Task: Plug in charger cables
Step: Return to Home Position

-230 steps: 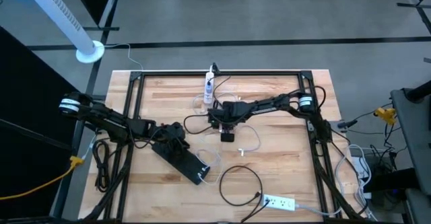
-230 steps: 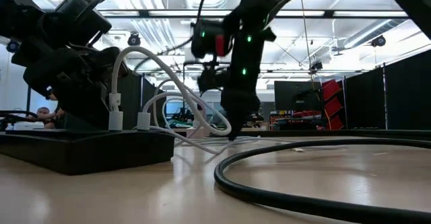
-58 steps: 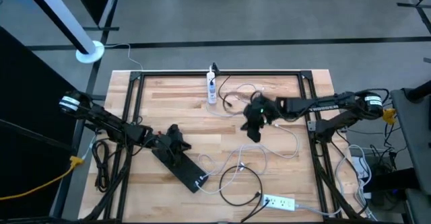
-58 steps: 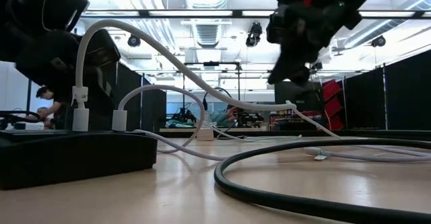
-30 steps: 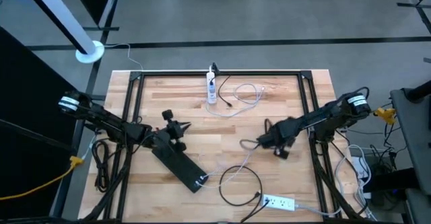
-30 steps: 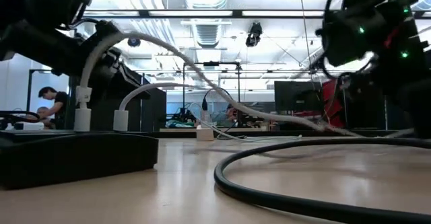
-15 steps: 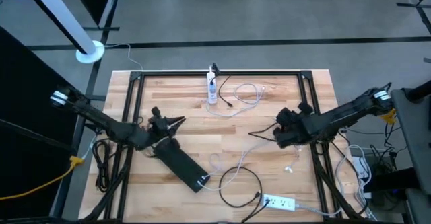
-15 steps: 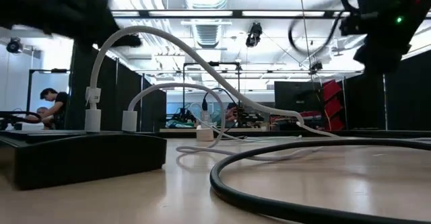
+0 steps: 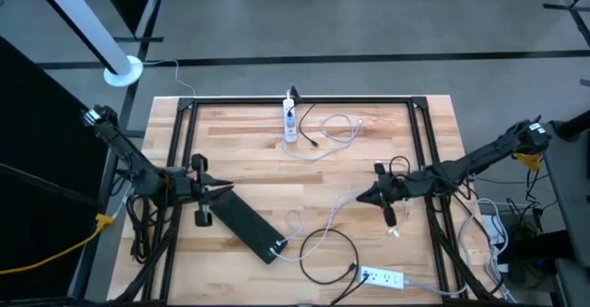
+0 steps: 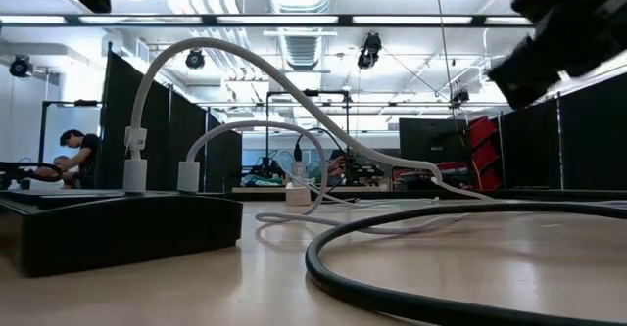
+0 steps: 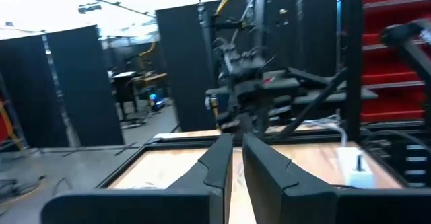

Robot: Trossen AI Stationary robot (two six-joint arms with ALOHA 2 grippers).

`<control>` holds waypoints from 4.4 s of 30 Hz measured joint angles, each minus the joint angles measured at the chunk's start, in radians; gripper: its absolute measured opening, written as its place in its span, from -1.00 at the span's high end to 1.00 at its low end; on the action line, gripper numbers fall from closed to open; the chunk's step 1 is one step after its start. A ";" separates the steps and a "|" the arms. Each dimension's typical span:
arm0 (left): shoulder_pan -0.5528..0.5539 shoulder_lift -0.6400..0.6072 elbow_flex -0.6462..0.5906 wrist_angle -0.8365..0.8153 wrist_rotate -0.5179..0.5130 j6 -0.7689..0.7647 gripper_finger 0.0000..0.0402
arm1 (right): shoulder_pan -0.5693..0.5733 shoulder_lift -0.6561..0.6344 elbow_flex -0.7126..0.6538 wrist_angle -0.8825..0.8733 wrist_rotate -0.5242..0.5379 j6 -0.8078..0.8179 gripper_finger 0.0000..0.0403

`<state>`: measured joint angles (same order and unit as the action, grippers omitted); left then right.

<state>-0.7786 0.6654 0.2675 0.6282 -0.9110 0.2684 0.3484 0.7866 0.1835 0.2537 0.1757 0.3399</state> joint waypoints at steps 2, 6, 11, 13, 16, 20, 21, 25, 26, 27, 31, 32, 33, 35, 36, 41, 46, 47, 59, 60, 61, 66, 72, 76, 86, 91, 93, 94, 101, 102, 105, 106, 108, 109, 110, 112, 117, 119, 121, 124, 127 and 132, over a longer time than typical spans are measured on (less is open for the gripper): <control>-0.002 0.002 -0.001 -0.002 0.031 0.000 0.88 | 0.000 -0.002 -0.053 0.043 -0.041 0.047 1.00; 0.030 0.038 -0.009 0.003 0.170 0.008 0.88 | 0.001 0.011 -0.139 0.153 -0.073 0.112 1.00; 0.128 0.100 -0.010 0.086 0.202 -0.029 0.88 | 0.000 0.015 -0.174 0.170 -0.034 0.116 1.00; 0.183 0.129 -0.011 0.115 0.230 -0.056 0.88 | 0.001 0.015 -0.174 0.187 -0.034 0.086 1.00; 0.280 0.178 -0.011 0.155 0.336 -0.097 0.88 | 0.000 0.013 -0.174 0.206 -0.045 -0.003 1.00; 0.412 0.235 -0.010 0.274 0.410 -0.097 0.88 | 0.000 0.005 -0.174 0.228 -0.047 -0.118 1.00; 0.442 0.241 -0.007 0.309 0.408 -0.096 0.88 | 0.000 0.001 -0.174 0.243 -0.048 -0.138 1.00; 0.539 0.231 -0.001 0.402 0.404 -0.088 0.88 | -0.015 -0.050 -0.174 0.260 -0.097 -0.203 1.00; 0.555 0.220 -0.001 0.403 0.404 -0.085 0.88 | -0.021 -0.068 -0.174 0.253 -0.121 -0.209 1.00; 0.566 0.206 -0.001 0.397 0.404 -0.084 0.88 | -0.028 -0.087 -0.174 0.244 -0.143 -0.212 1.00; 0.571 0.140 -0.001 0.333 0.399 -0.084 0.88 | -0.058 -0.180 -0.174 0.175 -0.158 -0.230 1.00; 0.567 0.118 -0.001 0.305 0.399 -0.089 0.88 | -0.066 -0.203 -0.174 0.151 -0.158 -0.238 1.00; 0.560 0.091 -0.001 0.271 0.398 -0.096 0.88 | -0.074 -0.227 -0.174 0.125 -0.158 -0.250 1.00; 0.541 0.029 -0.001 0.174 0.398 -0.102 0.88 | -0.093 -0.276 -0.174 0.089 -0.158 -0.268 1.00; 0.529 -0.005 -0.001 0.115 0.398 -0.104 0.88 | -0.103 -0.299 -0.174 0.074 -0.157 -0.282 1.00; 0.477 -0.192 -0.001 -0.145 0.398 -0.163 0.88 | -0.151 -0.415 -0.174 0.000 -0.149 -0.331 1.00; 0.467 -0.358 -0.001 -0.299 0.398 -0.236 0.88 | -0.196 -0.507 -0.174 -0.058 -0.149 -0.377 1.00; 0.467 -0.386 -0.001 -0.335 0.398 -0.237 0.88 | -0.203 -0.523 -0.174 -0.060 -0.149 -0.376 1.00; 0.476 -0.480 -0.091 -0.347 0.397 -0.135 0.88 | -0.315 -0.632 -0.073 -0.233 -0.212 -0.456 1.00; 0.480 -0.472 -0.116 -0.281 0.397 -0.123 0.88 | -0.330 -0.632 -0.068 -0.231 -0.211 -0.457 1.00; 0.486 -0.462 -0.143 -0.219 0.397 -0.116 0.88 | -0.346 -0.632 -0.066 -0.226 -0.211 -0.461 1.00; 0.526 -0.417 -0.260 -0.044 0.419 -0.150 0.88 | -0.426 -0.632 -0.067 -0.212 -0.262 -0.463 1.00; 0.619 -0.373 -0.254 -0.056 0.431 -0.254 0.88 | -0.552 -0.595 -0.072 -0.123 -0.514 -0.432 1.00; 0.678 -0.381 -0.250 -0.067 0.478 -0.254 0.88 | -0.648 -0.566 -0.073 -0.120 -0.518 -0.424 1.00; 0.682 -0.647 -0.210 -0.517 0.511 -0.241 0.88 | -0.728 -0.628 0.034 -0.400 -0.521 -0.394 1.00; 0.680 -0.652 -0.114 -0.713 0.516 -0.295 0.88 | -0.728 -0.692 0.038 -0.366 -0.516 -0.385 1.00; 0.680 -0.652 -0.104 -0.716 0.535 -0.301 0.88 | -0.728 -0.717 0.030 -0.368 -0.516 -0.380 1.00; 0.680 -0.654 -0.103 -0.716 0.542 -0.303 0.88 | -0.728 -0.727 0.024 -0.371 -0.516 -0.376 1.00; 0.679 -0.662 -0.123 -0.739 0.661 -0.370 0.88 | -0.728 -0.762 -0.073 -0.256 -0.514 -0.332 1.00; 0.680 -0.661 -0.128 -0.735 0.662 -0.386 0.88 | -0.728 -0.766 -0.096 -0.226 -0.506 -0.330 1.00; 0.680 -0.664 -0.147 -0.734 0.662 -0.421 0.88 | -0.728 -0.759 -0.165 -0.116 -0.438 -0.325 1.00; 0.679 -0.664 -0.153 -0.734 0.662 -0.434 0.88 | -0.728 -0.760 -0.174 -0.115 -0.408 -0.323 1.00; 0.679 -0.663 -0.166 -0.729 0.662 -0.464 0.88 | -0.728 -0.756 -0.174 -0.126 -0.333 -0.324 1.00; 0.680 -0.662 -0.172 -0.730 0.663 -0.483 0.88 | -0.728 -0.749 -0.174 -0.125 -0.292 -0.330 1.00; 0.680 -0.660 -0.176 -0.737 0.666 -0.501 0.88 | -0.728 -0.745 -0.174 -0.129 -0.253 -0.341 1.00; 0.680 -0.651 -0.180 -0.767 0.666 -0.516 0.88 | -0.728 -0.741 -0.174 -0.144 -0.179 -0.370 1.00; 0.680 -0.620 -0.181 -0.805 0.667 -0.516 0.88 | -0.728 -0.719 -0.174 -0.155 -0.116 -0.339 1.00; 0.680 -0.608 -0.181 -0.806 0.667 -0.515 0.88 | -0.728 -0.718 -0.174 -0.150 -0.123 -0.234 1.00; 0.679 -0.596 -0.181 -0.805 0.667 -0.515 0.88 | -0.728 -0.718 -0.174 -0.155 -0.123 -0.146 1.00; 0.679 -0.583 -0.181 -0.807 0.667 -0.517 0.88 | -0.728 -0.718 -0.174 -0.151 -0.123 -0.072 1.00; 0.679 -0.571 -0.181 -0.811 0.667 -0.517 0.88 | -0.728 -0.718 -0.174 -0.152 -0.124 -0.054 1.00; 0.680 -0.554 -0.181 -0.809 0.667 -0.517 0.88 | -0.724 -0.755 -0.174 -0.172 -0.123 -0.062 1.00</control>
<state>-0.0990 0.1119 0.0864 -0.1809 -0.2441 -0.2485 -0.3756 0.0314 0.0097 0.0820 0.0523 0.2775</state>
